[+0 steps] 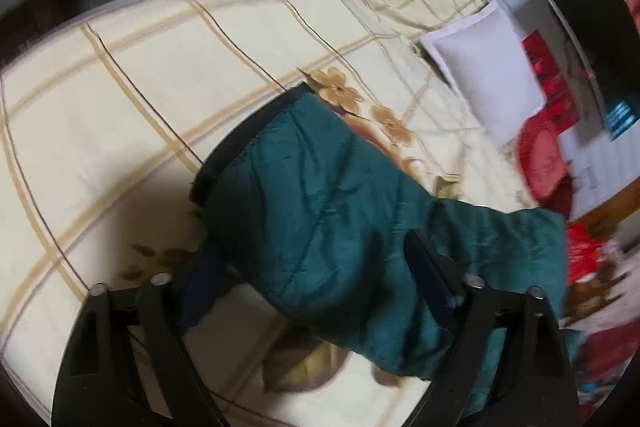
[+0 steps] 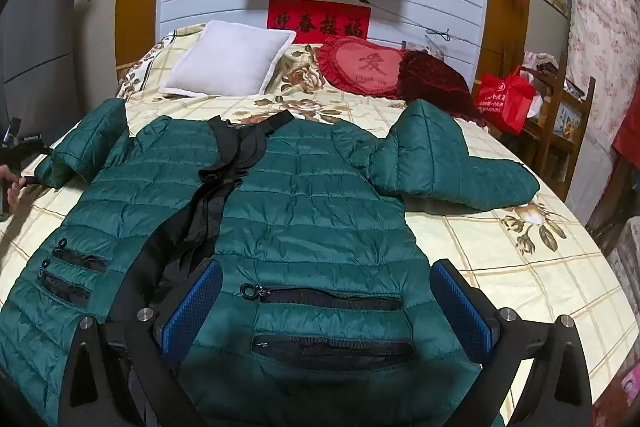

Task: Fold large clothes
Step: 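Fold the held sleeve across the jacket body with the left tool, then release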

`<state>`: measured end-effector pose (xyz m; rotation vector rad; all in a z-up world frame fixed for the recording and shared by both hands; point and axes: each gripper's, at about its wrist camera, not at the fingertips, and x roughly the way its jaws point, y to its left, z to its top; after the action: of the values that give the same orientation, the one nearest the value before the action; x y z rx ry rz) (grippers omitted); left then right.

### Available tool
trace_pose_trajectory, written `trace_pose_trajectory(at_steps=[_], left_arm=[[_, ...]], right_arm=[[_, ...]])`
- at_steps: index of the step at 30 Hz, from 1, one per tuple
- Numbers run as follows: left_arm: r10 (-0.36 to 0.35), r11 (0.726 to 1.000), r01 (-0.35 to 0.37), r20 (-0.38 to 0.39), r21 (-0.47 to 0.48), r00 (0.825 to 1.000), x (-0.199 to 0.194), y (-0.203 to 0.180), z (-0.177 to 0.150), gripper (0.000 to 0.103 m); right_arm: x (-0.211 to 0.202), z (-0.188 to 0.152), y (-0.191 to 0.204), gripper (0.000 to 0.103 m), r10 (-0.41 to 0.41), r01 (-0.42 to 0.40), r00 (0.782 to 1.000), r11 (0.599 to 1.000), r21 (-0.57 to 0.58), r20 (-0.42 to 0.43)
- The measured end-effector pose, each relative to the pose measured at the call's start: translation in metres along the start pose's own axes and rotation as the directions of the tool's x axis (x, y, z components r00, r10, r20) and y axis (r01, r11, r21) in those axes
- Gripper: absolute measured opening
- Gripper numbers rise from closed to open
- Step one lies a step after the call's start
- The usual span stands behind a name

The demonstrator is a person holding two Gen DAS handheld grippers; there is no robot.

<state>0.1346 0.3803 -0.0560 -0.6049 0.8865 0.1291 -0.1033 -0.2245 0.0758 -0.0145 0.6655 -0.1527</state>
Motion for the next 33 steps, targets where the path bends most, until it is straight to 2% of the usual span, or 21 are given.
trace_pose_trajectory(at_steps=[1,3,6,9,13,15,19,22,23,25,27,30,33], left_arm=[[0.056,0.998,-0.057,0.010,0.021,0.998,0.002,-0.002,0.000,0.037],[0.092,0.996,-0.092,0.008,0.017,0.996,0.007,0.003,0.002,0.014],[0.110,0.994,-0.110,0.019,0.027,0.994,0.004,0.007,0.002,0.007],[0.135,0.990,-0.139,0.109,0.030,0.985,-0.016,0.008,-0.002,0.006],[0.194,0.981,-0.192,0.233,-0.030,0.953,-0.055,0.027,-0.007,0.005],[0.192,0.981,-0.189,0.266,-0.037,0.945,-0.073,0.033,-0.009,0.005],[0.197,0.979,-0.203,0.268,-0.006,0.943,-0.091,0.034,-0.015,0.005],[0.251,0.967,-0.255,0.230,-0.012,0.940,-0.094,0.045,-0.028,0.005],[0.259,0.965,-0.258,0.217,-0.034,0.941,-0.094,0.052,-0.032,0.005],[0.229,0.972,-0.215,0.175,-0.098,0.958,-0.095,0.069,-0.042,0.005],[0.136,0.983,-0.122,0.105,-0.137,0.985,-0.085,0.088,-0.049,0.005],[0.073,0.980,-0.054,0.093,-0.192,0.993,-0.082,0.106,-0.049,0.009],[0.025,0.973,-0.004,0.085,-0.232,0.996,-0.075,0.112,-0.044,0.036]], right_arm=[[0.001,0.000,-0.001,0.103,0.002,-0.002,1.000,1.000,0.007,-0.003],[0.002,0.001,-0.003,0.103,0.005,-0.005,1.000,1.000,0.021,-0.010],[0.003,0.000,-0.003,0.103,0.001,-0.001,1.000,1.000,0.020,-0.012],[0.005,0.000,-0.003,0.103,-0.004,0.004,1.000,1.000,0.021,-0.021],[0.005,-0.001,-0.007,0.103,-0.009,0.010,1.000,0.999,0.031,-0.020],[0.006,-0.001,-0.009,0.103,-0.006,0.007,1.000,0.999,0.039,-0.025],[0.005,-0.002,-0.011,0.103,-0.010,0.012,1.000,0.999,0.046,-0.029],[0.004,-0.002,-0.013,0.103,-0.008,0.010,0.999,0.998,0.055,-0.031],[0.004,-0.003,-0.013,0.103,-0.006,0.008,0.999,0.998,0.056,-0.033],[0.004,-0.003,-0.013,0.103,-0.002,0.004,0.999,0.999,0.054,-0.035],[0.003,-0.003,-0.013,0.103,0.000,0.002,1.000,0.999,0.051,-0.028],[0.004,-0.003,-0.011,0.103,-0.002,0.004,1.000,0.999,0.048,-0.031],[0.006,-0.003,-0.008,0.103,-0.005,0.006,0.999,0.999,0.040,-0.032]])
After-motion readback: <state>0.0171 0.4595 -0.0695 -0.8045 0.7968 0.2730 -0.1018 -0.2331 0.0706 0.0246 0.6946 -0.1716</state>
